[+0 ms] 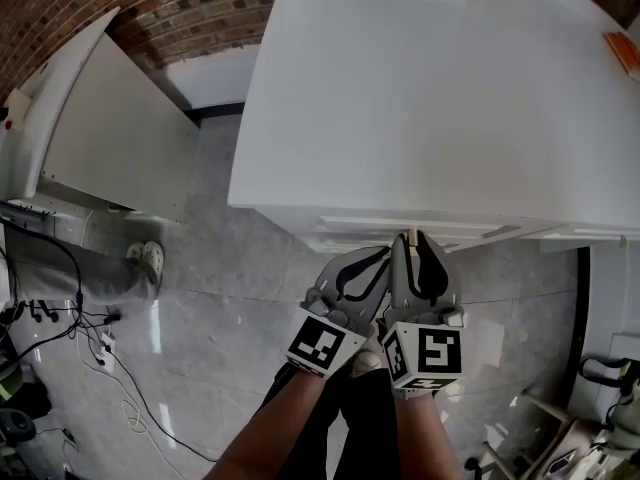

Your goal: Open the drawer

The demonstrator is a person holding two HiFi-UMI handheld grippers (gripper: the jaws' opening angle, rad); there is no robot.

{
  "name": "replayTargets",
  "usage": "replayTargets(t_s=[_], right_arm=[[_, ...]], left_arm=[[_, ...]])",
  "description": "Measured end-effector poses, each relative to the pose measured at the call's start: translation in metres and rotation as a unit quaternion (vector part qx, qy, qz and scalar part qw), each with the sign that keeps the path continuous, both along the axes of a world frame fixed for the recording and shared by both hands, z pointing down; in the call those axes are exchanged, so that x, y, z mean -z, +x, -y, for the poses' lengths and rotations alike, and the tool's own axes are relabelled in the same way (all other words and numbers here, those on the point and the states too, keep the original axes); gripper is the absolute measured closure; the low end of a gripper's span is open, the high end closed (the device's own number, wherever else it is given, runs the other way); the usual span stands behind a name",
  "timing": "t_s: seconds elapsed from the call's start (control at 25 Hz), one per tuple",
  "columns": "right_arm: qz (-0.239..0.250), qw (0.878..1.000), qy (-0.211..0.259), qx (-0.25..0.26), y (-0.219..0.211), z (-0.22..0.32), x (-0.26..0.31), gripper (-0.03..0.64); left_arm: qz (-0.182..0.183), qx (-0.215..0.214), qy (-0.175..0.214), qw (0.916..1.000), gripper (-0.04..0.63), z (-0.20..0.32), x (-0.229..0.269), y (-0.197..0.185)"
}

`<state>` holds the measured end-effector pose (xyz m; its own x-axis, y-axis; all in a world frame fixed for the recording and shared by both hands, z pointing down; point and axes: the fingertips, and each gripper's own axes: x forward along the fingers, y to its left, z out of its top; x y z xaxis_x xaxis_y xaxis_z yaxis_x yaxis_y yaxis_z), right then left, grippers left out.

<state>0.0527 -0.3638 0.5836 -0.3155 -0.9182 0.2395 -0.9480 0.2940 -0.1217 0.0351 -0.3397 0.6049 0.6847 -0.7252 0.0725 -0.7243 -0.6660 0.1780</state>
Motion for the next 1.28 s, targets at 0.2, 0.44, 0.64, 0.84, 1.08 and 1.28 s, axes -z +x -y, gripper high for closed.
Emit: replayTargets(t_s=[0.2, 0.44, 0.64, 0.84, 1.08, 1.28], right_arm=[[-0.006, 1.0, -0.006, 0.0, -0.002, -0.002, -0.001, 0.535], [-0.014, 1.0, -0.015, 0.003, -0.001, -0.007, 0.0, 0.538], [-0.005, 1.0, -0.027, -0.002, 0.001, -0.016, 0.0, 0.54], [0.004, 1.0, -0.031, -0.003, 0.0, -0.025, 0.0, 0.541], [0.014, 0.999, -0.028, -0.001, -0.002, -0.032, 0.003, 0.543], [0.016, 0.999, -0.035, -0.009, 0.0, -0.041, -0.001, 0.543]], left_arm=[[0.04, -0.022, 0.004, 0.999, 0.565, -0.006, 0.002, 0.004], [0.057, 0.002, -0.004, 0.9984, 0.592, -0.006, 0.006, -0.017], [0.044, 0.01, -0.038, 0.9982, 0.592, -0.008, 0.02, -0.027], [0.037, 0.005, -0.049, 0.9981, 0.592, -0.013, 0.025, -0.024], [0.027, 0.008, -0.079, 0.9965, 0.592, -0.019, 0.022, -0.025], [0.024, -0.005, -0.087, 0.9959, 0.592, -0.03, 0.015, -0.019]])
